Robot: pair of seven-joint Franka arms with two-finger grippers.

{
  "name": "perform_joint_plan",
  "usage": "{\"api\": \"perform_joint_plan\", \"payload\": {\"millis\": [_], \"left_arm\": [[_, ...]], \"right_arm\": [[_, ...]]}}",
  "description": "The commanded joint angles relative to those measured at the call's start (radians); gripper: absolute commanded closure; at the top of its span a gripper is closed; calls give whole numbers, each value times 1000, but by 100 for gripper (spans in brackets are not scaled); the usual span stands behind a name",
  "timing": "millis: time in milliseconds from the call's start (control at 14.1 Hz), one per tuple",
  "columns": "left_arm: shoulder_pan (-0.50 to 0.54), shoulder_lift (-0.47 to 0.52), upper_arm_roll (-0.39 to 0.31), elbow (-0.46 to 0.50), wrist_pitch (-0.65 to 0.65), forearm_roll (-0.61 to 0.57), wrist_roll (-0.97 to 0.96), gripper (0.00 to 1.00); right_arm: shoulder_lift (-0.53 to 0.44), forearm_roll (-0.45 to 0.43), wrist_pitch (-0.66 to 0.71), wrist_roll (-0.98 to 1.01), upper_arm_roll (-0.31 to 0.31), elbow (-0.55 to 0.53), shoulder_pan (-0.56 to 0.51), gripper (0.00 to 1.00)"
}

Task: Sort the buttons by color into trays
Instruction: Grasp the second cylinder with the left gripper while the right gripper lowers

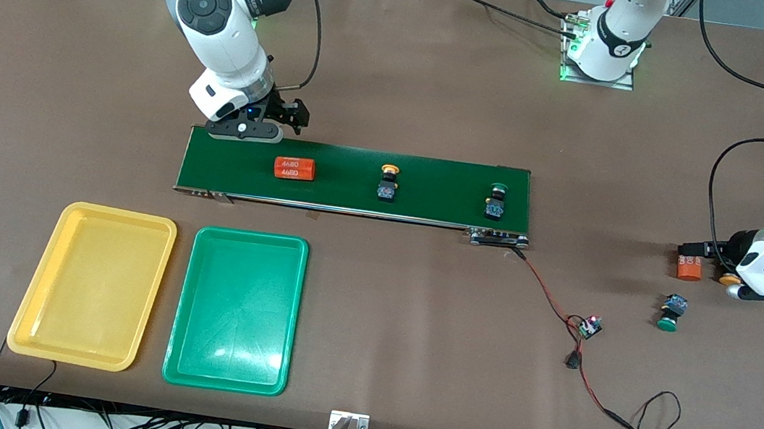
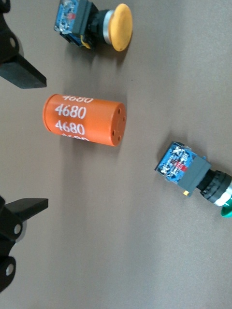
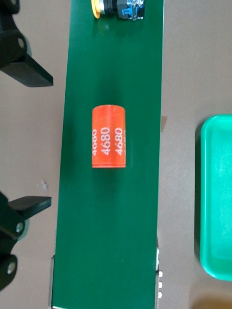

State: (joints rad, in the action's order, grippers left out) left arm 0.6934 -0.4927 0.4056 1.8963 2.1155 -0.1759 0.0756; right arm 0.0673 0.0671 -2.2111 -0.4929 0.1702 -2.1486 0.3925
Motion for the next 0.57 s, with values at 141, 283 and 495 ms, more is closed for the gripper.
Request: {"api": "perform_joint_plan", "payload": {"millis": [141,283,495], "left_arm": [[8,-82,12,-26,72,-134,98,0],[8,-83,12,-26,73,-139,102,0],[12,-101,12,-26,75,-140,102,0]], "right_arm": [[54,-20,7,-45,-1,68,26,0],[58,-20,7,-44,-1,70,28,0],[58,-21,8,-44,-1,70,28,0]]}}
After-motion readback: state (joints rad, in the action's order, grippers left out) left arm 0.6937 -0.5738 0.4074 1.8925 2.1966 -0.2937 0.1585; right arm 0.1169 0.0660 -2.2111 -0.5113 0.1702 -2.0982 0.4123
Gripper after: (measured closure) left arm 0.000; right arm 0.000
